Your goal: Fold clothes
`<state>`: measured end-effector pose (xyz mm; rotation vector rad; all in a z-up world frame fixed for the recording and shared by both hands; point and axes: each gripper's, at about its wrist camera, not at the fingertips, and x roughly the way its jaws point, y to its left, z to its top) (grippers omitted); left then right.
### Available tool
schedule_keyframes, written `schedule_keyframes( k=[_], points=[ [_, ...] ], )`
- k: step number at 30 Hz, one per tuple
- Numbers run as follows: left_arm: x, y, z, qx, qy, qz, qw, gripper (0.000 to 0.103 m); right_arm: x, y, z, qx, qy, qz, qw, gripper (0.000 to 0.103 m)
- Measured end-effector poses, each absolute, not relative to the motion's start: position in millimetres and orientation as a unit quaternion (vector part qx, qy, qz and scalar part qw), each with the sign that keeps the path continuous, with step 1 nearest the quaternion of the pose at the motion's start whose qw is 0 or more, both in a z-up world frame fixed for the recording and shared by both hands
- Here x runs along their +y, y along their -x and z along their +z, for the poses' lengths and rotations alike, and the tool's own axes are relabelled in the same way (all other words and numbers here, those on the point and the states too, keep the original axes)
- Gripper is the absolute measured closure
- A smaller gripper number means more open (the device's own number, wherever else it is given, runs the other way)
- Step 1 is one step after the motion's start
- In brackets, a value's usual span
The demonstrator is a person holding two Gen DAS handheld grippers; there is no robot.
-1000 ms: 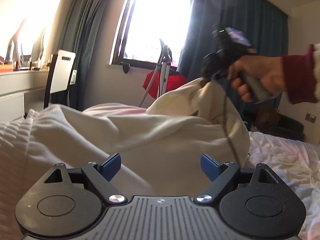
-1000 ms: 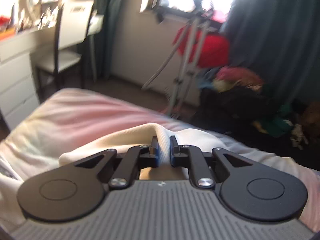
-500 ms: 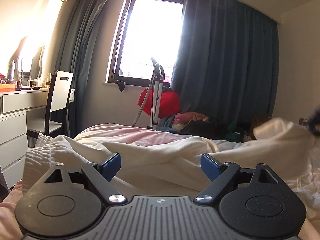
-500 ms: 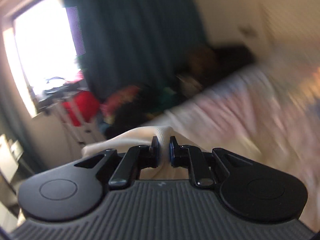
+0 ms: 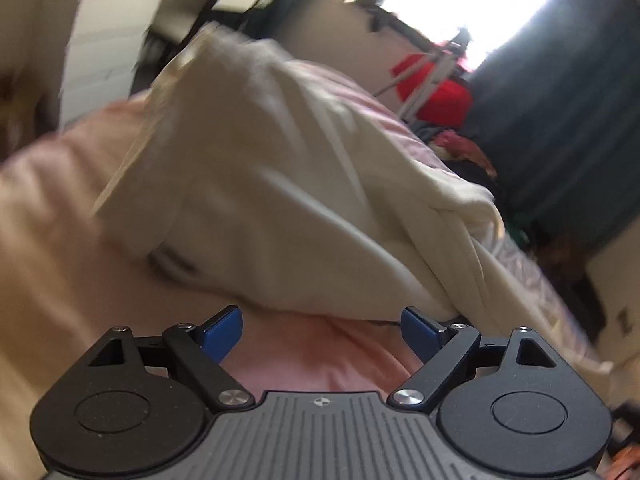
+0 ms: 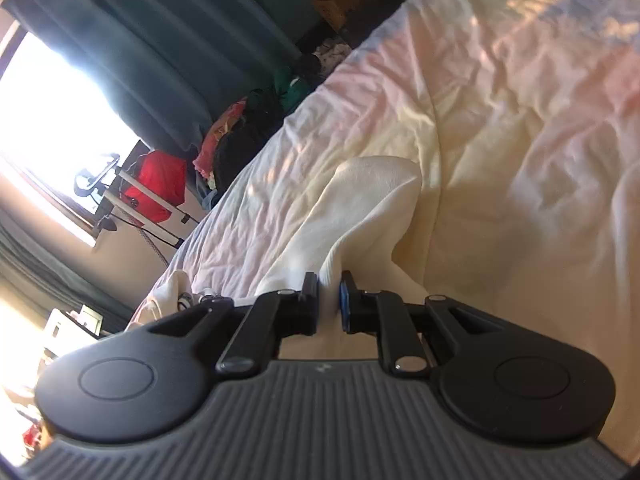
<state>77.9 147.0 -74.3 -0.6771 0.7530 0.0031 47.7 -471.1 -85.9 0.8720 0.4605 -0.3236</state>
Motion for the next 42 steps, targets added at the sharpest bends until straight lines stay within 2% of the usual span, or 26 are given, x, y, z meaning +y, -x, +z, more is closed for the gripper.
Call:
schedule_keyframes(
  k=[6,11,14,16,19,26,30,34,39,42],
  points=[
    [201,-81,-107,0.31,0.525,0.064,0.79,0.015,-469,-47,-90,0.206,-0.422,-0.15,0.87,0.088],
    [220,-84,-118,0.278,0.572,0.105,0.764,0.026,-471,-48,-88,0.199,-0.423,-0.149,0.871,0.088],
    [223,-78,-113,0.282,0.555,0.117,0.774,0.046,-468,-48,-85,0.194,-0.414,-0.153,0.876,0.088],
    [226,-76,-109,0.286,0.545,0.122,0.779,0.066,-463,-47,-79,0.187,-0.399,-0.161,0.883,0.088],
    [224,-72,-98,0.28,0.516,0.118,0.801,0.083,-451,-42,-68,0.161,-0.376,-0.174,0.896,0.089],
    [239,-40,-38,0.169,0.47,0.085,0.862,0.09,-409,-27,-12,0.03,-0.277,-0.198,0.94,0.089],
    [269,-43,-18,0.12,0.488,0.085,0.86,0.09,-400,-59,20,-0.011,-0.233,-0.226,0.946,0.089],
    [277,-52,-19,0.137,0.492,0.103,0.853,0.09,-413,-137,9,0.049,-0.255,-0.254,0.932,0.089],
    [273,-40,-30,0.205,0.471,0.137,0.847,0.09,-415,-198,-69,0.153,-0.226,-0.261,0.926,0.088],
    [272,-46,-39,0.218,0.463,0.157,0.844,0.09,-417,-212,-105,0.191,-0.195,-0.258,0.927,0.088]
  ],
)
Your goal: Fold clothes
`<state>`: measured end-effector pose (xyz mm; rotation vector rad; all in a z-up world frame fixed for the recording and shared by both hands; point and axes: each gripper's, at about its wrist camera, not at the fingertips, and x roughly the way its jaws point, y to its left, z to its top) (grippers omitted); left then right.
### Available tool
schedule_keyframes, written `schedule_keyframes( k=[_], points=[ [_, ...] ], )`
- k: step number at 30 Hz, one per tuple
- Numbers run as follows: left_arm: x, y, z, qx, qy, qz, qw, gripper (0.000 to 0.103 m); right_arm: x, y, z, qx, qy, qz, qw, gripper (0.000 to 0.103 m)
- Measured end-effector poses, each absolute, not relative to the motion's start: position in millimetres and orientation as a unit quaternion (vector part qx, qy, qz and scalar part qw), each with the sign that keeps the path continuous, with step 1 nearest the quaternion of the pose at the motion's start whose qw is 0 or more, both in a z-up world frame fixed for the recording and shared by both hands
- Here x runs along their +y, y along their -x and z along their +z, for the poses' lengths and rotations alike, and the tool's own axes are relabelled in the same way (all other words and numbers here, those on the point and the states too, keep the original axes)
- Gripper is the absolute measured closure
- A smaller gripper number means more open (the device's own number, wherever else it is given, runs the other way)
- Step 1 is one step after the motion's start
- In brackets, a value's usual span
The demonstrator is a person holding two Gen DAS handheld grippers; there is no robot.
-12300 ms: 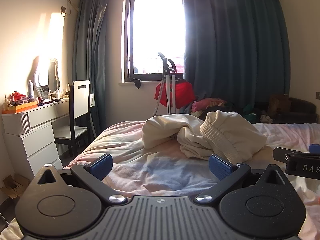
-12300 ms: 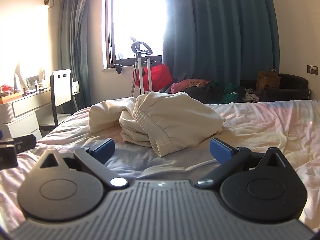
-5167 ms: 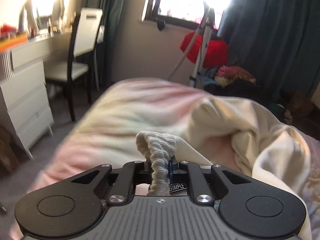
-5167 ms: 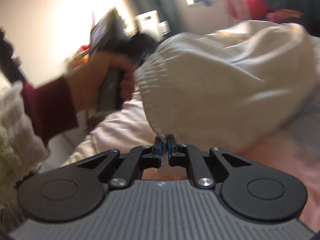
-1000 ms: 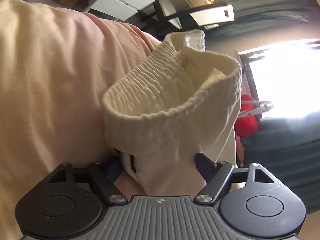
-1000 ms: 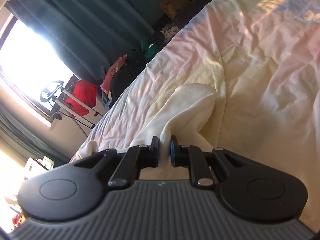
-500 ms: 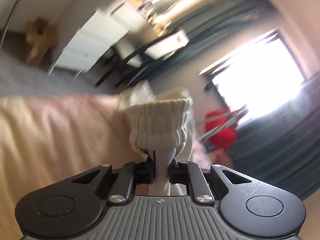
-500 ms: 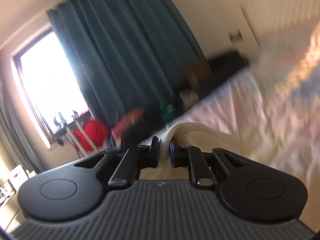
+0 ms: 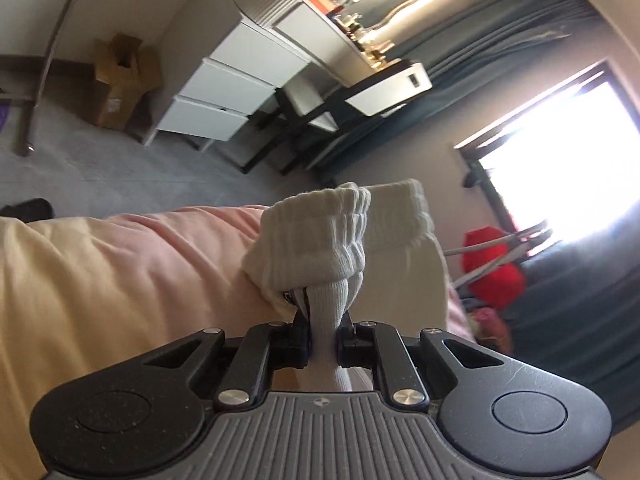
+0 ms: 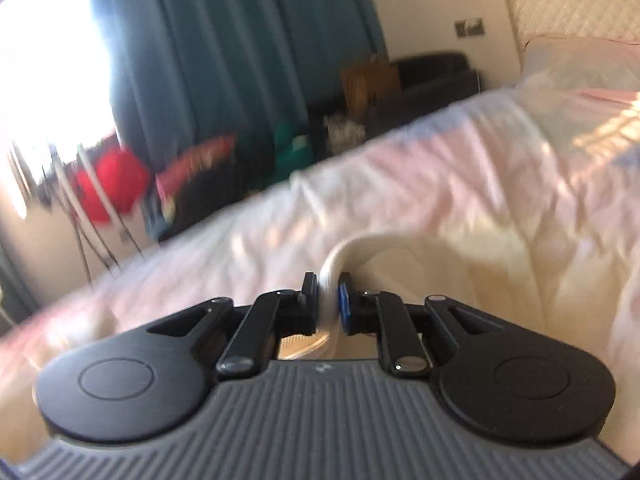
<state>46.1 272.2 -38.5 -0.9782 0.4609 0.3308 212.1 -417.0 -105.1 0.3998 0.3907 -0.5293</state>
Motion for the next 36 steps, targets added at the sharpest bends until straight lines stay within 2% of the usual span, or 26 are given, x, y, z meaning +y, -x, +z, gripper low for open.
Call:
schedule_keyframes(
  k=[5,6,7,8,9,10,15,18,20,23,25,27,31,34,36],
  points=[
    [272,-66,-54,0.222,0.447,0.173,0.849,0.089,-429,-217,-108,0.19,-0.199,-0.205,0.939,0.085],
    [272,-67,-56,0.225,0.449,0.175,0.847,0.089,-433,-215,-106,0.187,-0.21,-0.192,0.94,0.079],
    [273,-68,-58,0.227,0.452,0.178,0.844,0.088,-437,-210,-106,0.184,-0.225,-0.179,0.94,0.065],
    [273,-70,-59,0.229,0.454,0.18,0.842,0.088,-440,-203,-103,0.18,-0.244,-0.164,0.939,0.057],
    [273,-69,-60,0.229,0.456,0.18,0.841,0.088,-442,-196,-99,0.174,-0.263,-0.148,0.937,0.042],
    [274,-69,-61,0.23,0.458,0.179,0.84,0.087,-442,-186,-95,0.165,-0.282,-0.134,0.935,0.035],
    [271,-68,-59,0.236,0.452,0.169,0.844,0.085,-452,-125,-70,0.126,-0.362,-0.14,0.913,0.034],
    [271,-66,-62,0.245,0.464,0.171,0.834,0.084,-463,-90,-76,0.151,-0.436,-0.169,0.871,0.033],
    [271,-64,-65,0.25,0.472,0.172,0.828,0.08,-471,-77,-96,0.182,-0.51,-0.146,0.828,0.033],
    [274,-66,-73,0.269,0.491,0.159,0.813,0.068,-480,-76,-135,0.215,-0.616,-0.102,0.751,0.034],
    [275,-66,-81,0.28,0.505,0.154,0.802,0.063,-482,-84,-154,0.222,-0.653,-0.098,0.718,0.034],
    [274,-68,-90,0.29,0.518,0.148,0.791,0.054,-484,-92,-161,0.215,-0.661,-0.102,0.712,0.034],
    [266,-71,-102,0.295,0.533,0.138,0.781,0.053,-483,-117,-164,0.203,-0.661,-0.075,0.718,0.034],
    [262,-74,-104,0.291,0.523,0.14,0.789,0.053,-481,-144,-162,0.216,-0.62,-0.087,0.749,0.034],
    [259,-75,-105,0.285,0.522,0.144,0.791,0.056,-483,-163,-170,0.225,-0.608,-0.102,0.754,0.033]
  ],
)
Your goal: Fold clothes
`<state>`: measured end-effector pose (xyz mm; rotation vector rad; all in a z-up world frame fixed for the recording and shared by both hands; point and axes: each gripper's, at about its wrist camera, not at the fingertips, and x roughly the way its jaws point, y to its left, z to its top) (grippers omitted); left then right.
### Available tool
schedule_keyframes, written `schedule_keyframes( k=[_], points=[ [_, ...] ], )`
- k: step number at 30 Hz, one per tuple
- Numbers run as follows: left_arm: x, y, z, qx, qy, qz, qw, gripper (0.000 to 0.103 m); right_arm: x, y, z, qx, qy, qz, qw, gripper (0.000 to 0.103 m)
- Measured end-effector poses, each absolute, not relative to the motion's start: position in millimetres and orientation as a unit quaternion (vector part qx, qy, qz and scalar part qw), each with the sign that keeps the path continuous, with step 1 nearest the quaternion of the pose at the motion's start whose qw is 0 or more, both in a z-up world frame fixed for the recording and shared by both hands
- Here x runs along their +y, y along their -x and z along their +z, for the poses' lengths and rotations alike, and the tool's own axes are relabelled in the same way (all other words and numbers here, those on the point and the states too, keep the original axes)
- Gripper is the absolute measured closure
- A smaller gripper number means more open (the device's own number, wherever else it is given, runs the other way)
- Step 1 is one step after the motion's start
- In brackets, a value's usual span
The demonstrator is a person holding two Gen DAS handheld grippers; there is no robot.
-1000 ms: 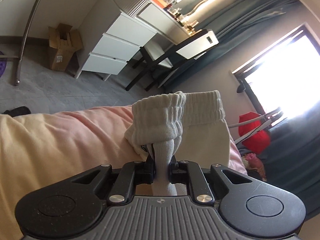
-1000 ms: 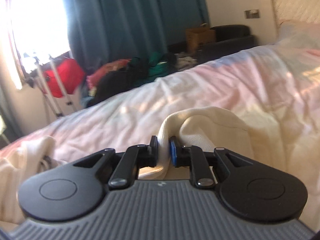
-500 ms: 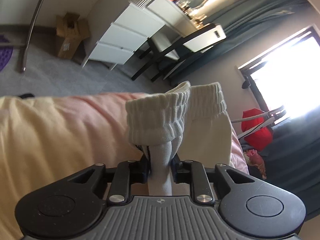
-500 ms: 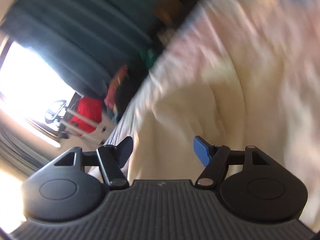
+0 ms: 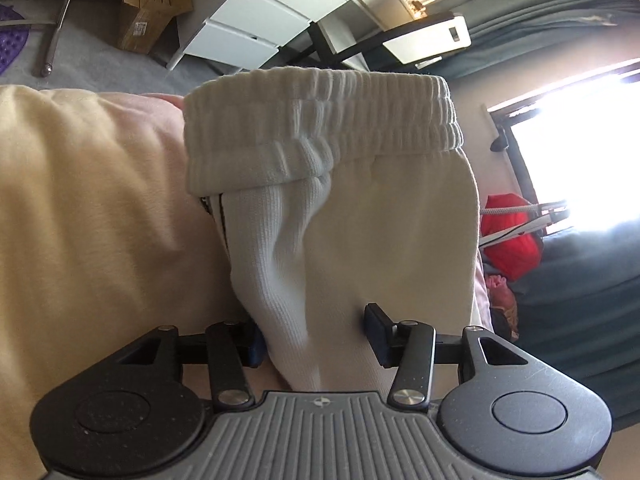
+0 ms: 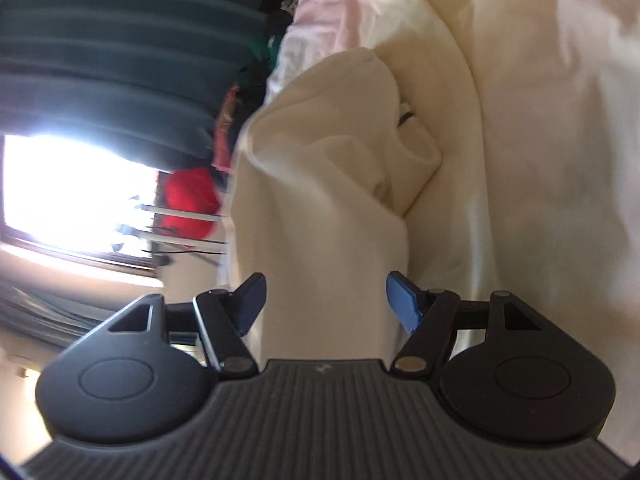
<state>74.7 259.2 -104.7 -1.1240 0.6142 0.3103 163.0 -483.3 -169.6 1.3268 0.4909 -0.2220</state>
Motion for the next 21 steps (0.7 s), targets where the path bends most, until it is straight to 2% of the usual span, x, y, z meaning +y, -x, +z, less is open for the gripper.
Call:
schedule_keyframes(
  k=[4,8,11,17,18,19,21],
  points=[
    [254,-76,-103,0.281,0.502,0.156,0.803,0.066,-489,-190,-183,0.202,-0.602,-0.133,0.761,0.035],
    [248,-79,-102,0.279,0.498,0.17,0.804,0.068,-491,-180,-179,0.111,-0.626,-0.202,0.745,0.034],
    [240,-85,-101,0.276,0.49,0.18,0.807,0.068,-495,-182,-188,0.093,-0.67,-0.209,0.706,0.034],
    [234,-91,-99,0.276,0.47,0.187,0.817,0.068,-510,-246,-193,0.197,-0.616,-0.19,0.739,0.056],
    [235,-91,-98,0.275,0.471,0.186,0.817,0.07,-509,-254,-191,0.199,-0.606,-0.196,0.745,0.067],
    [237,-90,-97,0.275,0.473,0.184,0.817,0.075,-508,-262,-188,0.201,-0.597,-0.202,0.75,0.086],
    [239,-85,-93,0.268,0.477,0.178,0.818,0.078,-512,-264,-180,0.185,-0.589,-0.209,0.758,0.088]
  ],
)
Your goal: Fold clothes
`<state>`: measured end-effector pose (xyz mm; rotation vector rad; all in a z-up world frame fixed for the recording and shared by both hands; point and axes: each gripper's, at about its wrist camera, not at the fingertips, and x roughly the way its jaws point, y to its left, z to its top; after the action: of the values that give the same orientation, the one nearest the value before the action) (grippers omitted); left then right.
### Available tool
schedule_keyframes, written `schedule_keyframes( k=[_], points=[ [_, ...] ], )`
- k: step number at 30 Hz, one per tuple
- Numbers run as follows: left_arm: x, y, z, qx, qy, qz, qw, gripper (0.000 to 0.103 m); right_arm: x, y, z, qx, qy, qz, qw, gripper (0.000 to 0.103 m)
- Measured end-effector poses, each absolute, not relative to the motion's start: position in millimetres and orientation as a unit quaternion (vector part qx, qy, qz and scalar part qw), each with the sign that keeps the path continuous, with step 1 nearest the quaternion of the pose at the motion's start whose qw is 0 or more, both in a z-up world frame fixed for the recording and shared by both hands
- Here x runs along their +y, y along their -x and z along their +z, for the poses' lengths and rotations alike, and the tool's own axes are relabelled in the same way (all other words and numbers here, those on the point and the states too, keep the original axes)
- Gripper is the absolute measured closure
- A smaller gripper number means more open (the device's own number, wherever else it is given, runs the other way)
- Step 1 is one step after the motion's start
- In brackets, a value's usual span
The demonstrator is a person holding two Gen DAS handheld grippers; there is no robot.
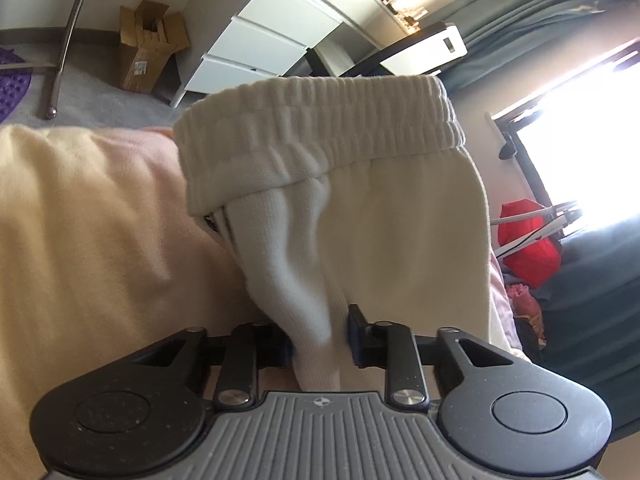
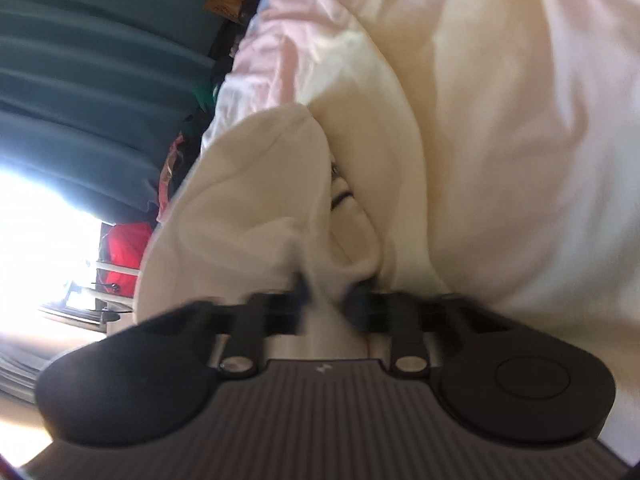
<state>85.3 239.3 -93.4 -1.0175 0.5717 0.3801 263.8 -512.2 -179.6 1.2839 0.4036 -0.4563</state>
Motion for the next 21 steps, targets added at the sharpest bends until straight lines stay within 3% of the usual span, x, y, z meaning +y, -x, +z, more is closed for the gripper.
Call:
schedule_keyframes(
  k=[7,14,18,21],
  points=[
    [245,-56,-69,0.208,0.49,0.139,0.835,0.088,-535,-235,-125,0.086,-0.535,-0.226,0.81,0.093],
    [253,-33,-50,0.2,0.52,0.097,0.825,0.088,-576,-150,-87,-0.004,-0.473,-0.293,0.831,0.094],
    [262,-23,-53,0.226,0.523,0.108,0.815,0.09,-597,-96,-89,-0.009,-0.439,-0.365,0.821,0.094],
    [266,-25,-58,0.24,0.523,0.128,0.808,0.09,-607,-49,-113,0.038,-0.463,-0.386,0.797,0.092]
  ],
)
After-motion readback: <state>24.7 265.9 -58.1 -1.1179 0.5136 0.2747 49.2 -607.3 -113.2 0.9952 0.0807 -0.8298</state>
